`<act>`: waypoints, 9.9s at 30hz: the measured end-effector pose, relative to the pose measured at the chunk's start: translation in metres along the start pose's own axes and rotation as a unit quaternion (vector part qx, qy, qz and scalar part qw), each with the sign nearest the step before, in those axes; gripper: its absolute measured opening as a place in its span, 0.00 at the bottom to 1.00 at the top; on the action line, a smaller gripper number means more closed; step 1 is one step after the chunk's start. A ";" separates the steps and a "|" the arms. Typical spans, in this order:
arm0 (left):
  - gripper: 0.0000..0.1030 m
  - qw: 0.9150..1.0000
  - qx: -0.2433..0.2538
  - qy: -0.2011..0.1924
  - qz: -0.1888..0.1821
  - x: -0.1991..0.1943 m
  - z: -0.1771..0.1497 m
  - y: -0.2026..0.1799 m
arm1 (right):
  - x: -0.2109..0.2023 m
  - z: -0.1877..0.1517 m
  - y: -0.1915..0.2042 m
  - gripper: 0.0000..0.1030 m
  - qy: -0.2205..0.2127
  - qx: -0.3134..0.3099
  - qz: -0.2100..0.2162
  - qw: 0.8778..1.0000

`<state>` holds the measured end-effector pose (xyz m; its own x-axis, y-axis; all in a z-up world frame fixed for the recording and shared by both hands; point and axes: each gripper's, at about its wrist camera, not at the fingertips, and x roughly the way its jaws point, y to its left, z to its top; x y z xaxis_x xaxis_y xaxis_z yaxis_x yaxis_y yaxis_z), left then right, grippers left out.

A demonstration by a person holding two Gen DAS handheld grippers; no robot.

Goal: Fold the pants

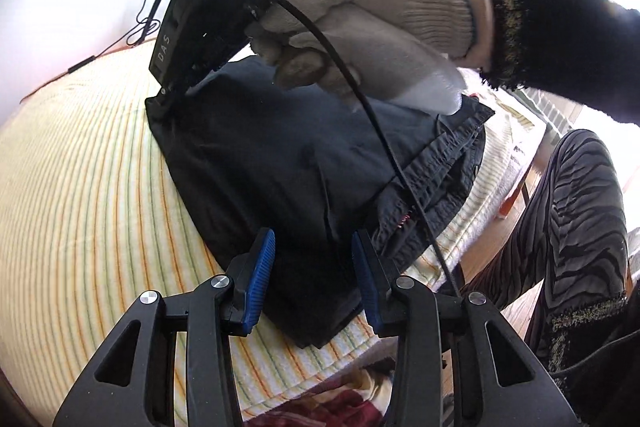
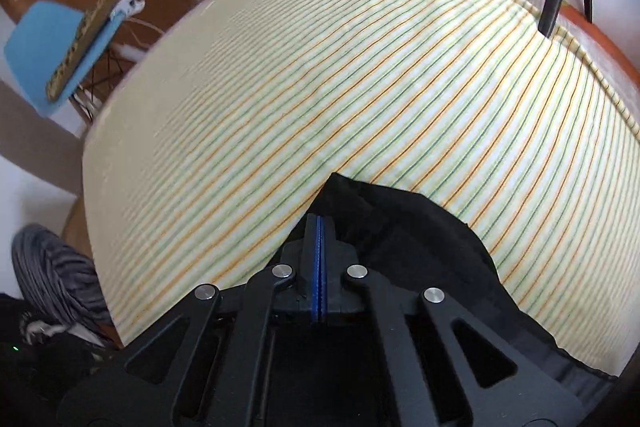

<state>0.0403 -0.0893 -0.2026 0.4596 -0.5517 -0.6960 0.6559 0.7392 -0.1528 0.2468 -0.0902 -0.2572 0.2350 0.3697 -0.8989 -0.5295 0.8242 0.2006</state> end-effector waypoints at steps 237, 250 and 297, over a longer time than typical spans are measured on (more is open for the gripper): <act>0.63 0.955 -0.231 0.107 -0.151 0.109 0.105 0.007 | -0.192 -0.220 -0.295 0.76 -0.068 0.230 0.101 0.966; 0.61 0.963 -0.183 0.103 -0.166 0.124 0.117 -0.007 | -0.189 -0.233 -0.314 0.40 -0.100 0.260 0.171 0.945; 0.13 0.986 -0.047 -0.055 -0.152 0.127 0.311 -0.044 | -0.376 -0.178 -0.304 0.14 -0.278 0.183 -0.067 0.940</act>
<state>0.2556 -0.3123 -0.0660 0.3153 -0.7881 -0.5287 0.7170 0.5628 -0.4113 0.1745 -0.5562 -0.0498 0.7240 0.3353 -0.6028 -0.1722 0.9341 0.3127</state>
